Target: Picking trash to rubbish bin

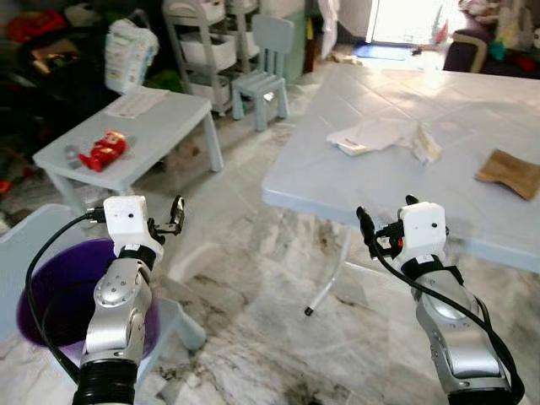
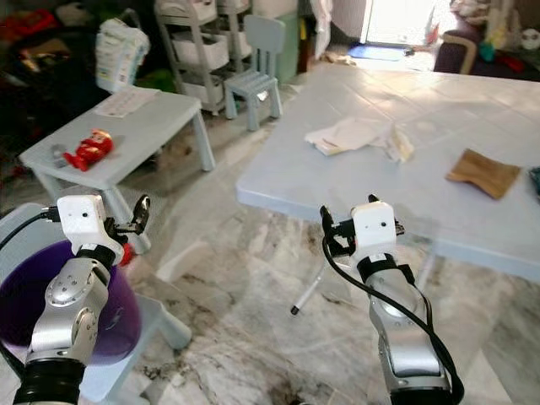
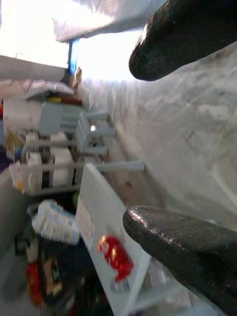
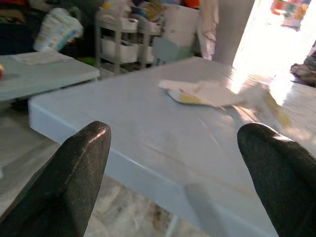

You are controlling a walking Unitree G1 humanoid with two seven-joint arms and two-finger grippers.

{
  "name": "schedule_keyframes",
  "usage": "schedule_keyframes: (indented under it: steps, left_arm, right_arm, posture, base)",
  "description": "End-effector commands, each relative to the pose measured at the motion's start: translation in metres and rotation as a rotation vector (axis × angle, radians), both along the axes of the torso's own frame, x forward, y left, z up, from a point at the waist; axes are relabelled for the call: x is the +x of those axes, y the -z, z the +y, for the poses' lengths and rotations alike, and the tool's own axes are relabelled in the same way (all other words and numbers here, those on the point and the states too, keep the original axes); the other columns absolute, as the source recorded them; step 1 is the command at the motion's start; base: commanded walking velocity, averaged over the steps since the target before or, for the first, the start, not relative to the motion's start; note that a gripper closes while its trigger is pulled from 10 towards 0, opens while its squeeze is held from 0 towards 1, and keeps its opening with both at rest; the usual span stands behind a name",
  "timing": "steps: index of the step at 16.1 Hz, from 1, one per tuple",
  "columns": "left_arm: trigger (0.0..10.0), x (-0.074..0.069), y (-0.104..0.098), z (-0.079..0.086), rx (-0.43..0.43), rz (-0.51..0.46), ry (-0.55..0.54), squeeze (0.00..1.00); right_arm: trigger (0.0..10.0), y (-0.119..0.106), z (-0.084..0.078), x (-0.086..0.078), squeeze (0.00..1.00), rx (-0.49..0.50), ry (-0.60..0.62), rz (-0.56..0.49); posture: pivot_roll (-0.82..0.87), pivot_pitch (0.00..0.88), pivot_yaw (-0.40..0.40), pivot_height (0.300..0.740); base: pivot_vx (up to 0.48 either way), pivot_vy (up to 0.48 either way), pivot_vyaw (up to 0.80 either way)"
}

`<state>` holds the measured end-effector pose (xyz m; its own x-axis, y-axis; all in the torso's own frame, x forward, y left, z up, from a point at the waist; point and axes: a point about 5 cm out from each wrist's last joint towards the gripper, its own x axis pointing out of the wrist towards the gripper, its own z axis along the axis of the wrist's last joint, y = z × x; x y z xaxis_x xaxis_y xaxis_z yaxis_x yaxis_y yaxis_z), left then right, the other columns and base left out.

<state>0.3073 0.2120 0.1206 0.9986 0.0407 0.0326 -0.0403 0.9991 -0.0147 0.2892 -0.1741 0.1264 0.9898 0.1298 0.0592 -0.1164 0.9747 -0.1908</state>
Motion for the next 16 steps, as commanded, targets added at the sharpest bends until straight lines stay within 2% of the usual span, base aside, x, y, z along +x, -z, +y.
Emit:
schedule_keyframes:
  steps: [1, 12, 16]
  left_arm:
    - [10.0, 0.0016, -0.0012, 0.0068, 0.004, 0.000, -0.020, 0.00]
    - [10.0, 0.0030, -0.0011, 0.0082, 0.008, -0.001, -0.024, 0.00]
    - [10.0, 0.0036, -0.0009, 0.0087, 0.009, -0.001, -0.025, 0.00]
  right_arm:
    - [10.0, -0.0058, 0.0003, -0.0001, 0.00, 0.004, 0.002, -0.022]
    - [10.0, -0.0072, 0.0016, 0.0013, 0.00, 0.005, -0.002, -0.025]
    - [10.0, -0.0081, 0.0024, 0.0019, 0.00, 0.003, -0.004, -0.028]
  posture:
    - [-0.13, 0.000, 0.060, 0.740]
    - [-0.13, 0.000, 0.058, 0.740]
    - [-0.13, 0.000, 0.057, 0.740]
  base:
    - [0.285, 0.000, 0.00]
    - [0.336, 0.000, 0.00]
    - [0.344, 0.248, 0.00]
